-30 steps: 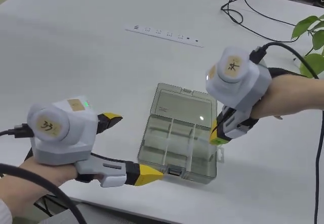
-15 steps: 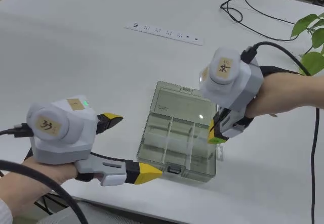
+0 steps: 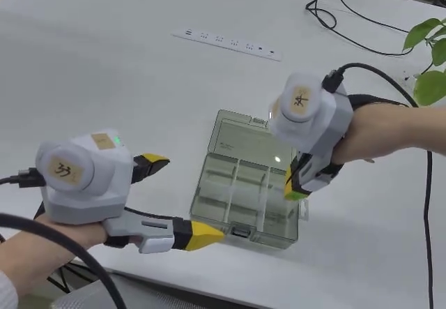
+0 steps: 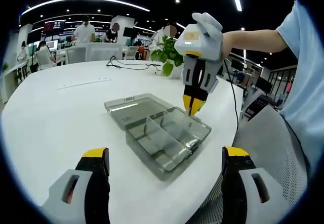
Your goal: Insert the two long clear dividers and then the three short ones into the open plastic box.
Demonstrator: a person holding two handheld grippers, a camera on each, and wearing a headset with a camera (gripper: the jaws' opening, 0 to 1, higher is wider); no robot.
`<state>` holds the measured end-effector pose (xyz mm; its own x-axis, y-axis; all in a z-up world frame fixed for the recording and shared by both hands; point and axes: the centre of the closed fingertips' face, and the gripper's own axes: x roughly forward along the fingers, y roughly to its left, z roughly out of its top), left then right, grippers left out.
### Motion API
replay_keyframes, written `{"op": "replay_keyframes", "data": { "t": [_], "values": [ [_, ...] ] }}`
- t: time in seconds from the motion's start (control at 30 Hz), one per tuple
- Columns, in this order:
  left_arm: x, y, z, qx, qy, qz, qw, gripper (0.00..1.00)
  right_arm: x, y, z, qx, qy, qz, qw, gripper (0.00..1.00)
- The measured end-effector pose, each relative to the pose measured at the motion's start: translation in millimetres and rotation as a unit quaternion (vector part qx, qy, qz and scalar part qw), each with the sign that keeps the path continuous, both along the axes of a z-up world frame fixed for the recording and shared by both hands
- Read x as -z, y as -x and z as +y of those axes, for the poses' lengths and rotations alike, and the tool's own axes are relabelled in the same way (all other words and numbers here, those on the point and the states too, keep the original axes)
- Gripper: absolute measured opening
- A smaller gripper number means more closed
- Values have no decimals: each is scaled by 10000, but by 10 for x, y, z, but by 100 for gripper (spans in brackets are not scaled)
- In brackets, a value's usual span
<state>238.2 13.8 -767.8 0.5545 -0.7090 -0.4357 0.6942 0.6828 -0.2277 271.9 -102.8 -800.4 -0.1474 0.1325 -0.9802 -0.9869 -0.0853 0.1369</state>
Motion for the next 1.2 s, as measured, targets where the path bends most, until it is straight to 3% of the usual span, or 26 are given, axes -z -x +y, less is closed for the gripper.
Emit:
{"op": "replay_keyframes", "data": {
  "t": [0.77,1.03,1.2],
  "values": [
    [-20,-11,-5,25,-3,-6,10000,92,163,20,-3,42,102,29,9999,2],
    [-22,-5,8,18,-9,-1,10000,92,303,24,-3,92,189,33,9998,2],
    [-25,-11,11,7,-3,-8,10000,92,293,25,-5,113,185,2,9998,2]
  ]
}}
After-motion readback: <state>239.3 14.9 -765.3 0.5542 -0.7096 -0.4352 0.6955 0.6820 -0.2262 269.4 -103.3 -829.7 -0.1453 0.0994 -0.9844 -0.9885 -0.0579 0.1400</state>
